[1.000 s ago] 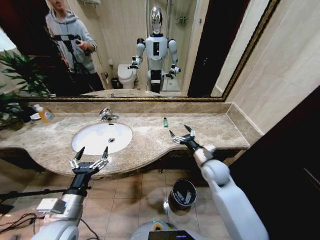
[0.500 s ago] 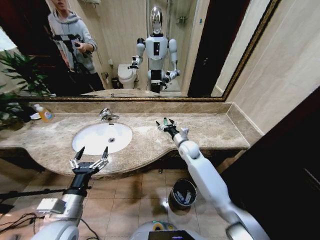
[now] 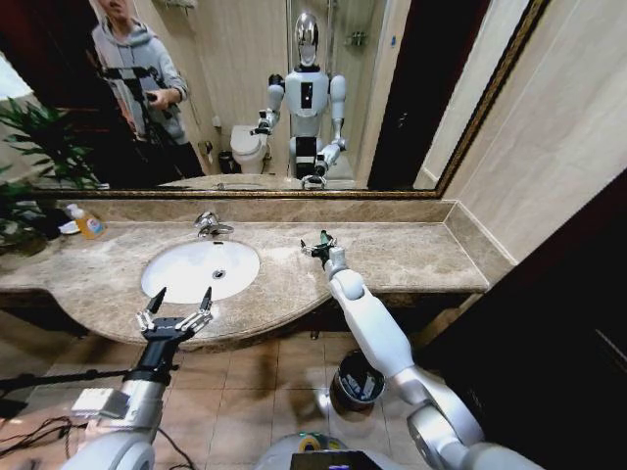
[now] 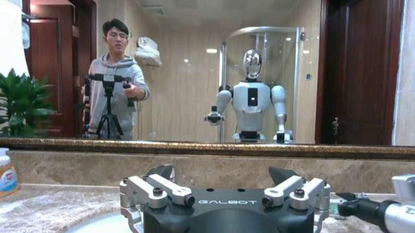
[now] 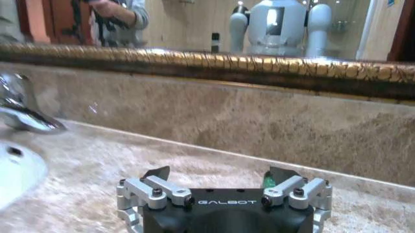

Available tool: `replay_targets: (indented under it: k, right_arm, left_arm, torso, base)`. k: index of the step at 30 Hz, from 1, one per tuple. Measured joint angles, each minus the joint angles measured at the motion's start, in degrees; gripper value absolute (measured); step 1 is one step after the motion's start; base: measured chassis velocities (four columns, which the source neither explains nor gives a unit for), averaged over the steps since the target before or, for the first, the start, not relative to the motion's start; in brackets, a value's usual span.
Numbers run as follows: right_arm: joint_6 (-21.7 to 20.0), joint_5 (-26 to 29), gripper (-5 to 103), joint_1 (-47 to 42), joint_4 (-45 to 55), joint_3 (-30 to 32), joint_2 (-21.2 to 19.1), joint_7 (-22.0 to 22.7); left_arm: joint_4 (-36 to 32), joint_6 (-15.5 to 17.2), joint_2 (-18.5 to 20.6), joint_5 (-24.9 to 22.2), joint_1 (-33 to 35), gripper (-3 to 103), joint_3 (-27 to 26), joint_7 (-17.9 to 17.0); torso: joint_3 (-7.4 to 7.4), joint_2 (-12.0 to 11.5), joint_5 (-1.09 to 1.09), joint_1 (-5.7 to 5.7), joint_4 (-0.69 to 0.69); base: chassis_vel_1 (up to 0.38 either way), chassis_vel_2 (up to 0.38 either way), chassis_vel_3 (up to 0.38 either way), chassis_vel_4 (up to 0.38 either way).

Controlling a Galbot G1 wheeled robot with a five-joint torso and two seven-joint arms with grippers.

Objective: Pick up the trash from the sink and place it in the trash bin.

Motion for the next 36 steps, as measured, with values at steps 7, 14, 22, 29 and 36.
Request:
replay_targets:
  k: [7, 14, 22, 29, 36]
  right_arm:
    - [1.1, -1.1, 103, 1.6, -5.4, 1.9, 1.2, 0.0]
    - [0.9, -0.5, 78, 0.8, -5.3, 4.0, -0.3, -0.1]
    - [0.7, 0.6, 56, -0.7, -4.6, 6.3, -2.5, -0.1]
    - [1.0, 1.7, 24, -0.7, -3.3, 5.5, -2.9, -0.9]
    - [1.3, 1.6, -2, -1.7, 0.4, 4.2, -3.2, -1.2]
  left_arm:
    - [0.0, 0.0, 0.0, 0.0, 0.0, 100, 0.0, 0.0]
    - [0.0, 0.0, 0.0, 0.0, 0.0, 100, 0.0, 0.0]
    - [0.0, 0.0, 0.0, 0.0, 0.0, 100, 0.0, 0.0]
    - [0.0, 0.0, 0.0, 0.0, 0.0, 100, 0.0, 0.0]
    - [0.0, 0.0, 0.0, 0.0, 0.0, 100, 0.0, 0.0]
  torso:
    - [0.00, 0.0, 0.01, 0.00, 0.00]
    - [0.00, 0.0, 0.01, 0.00, 0.00]
    - [0.00, 0.0, 0.00, 0.00, -0.01]
    - [0.00, 0.0, 0.01, 0.00, 0.00]
    - [0.00, 0.0, 0.00, 0.00, 0.00]
  base:
    - [0.000, 0.000, 0.000, 0.000]
    - [0.000, 0.000, 0.000, 0.000]
    - [0.000, 0.000, 0.000, 0.000]
    - [0.000, 0.000, 0.000, 0.000]
    - [0.000, 0.000, 0.000, 0.000]
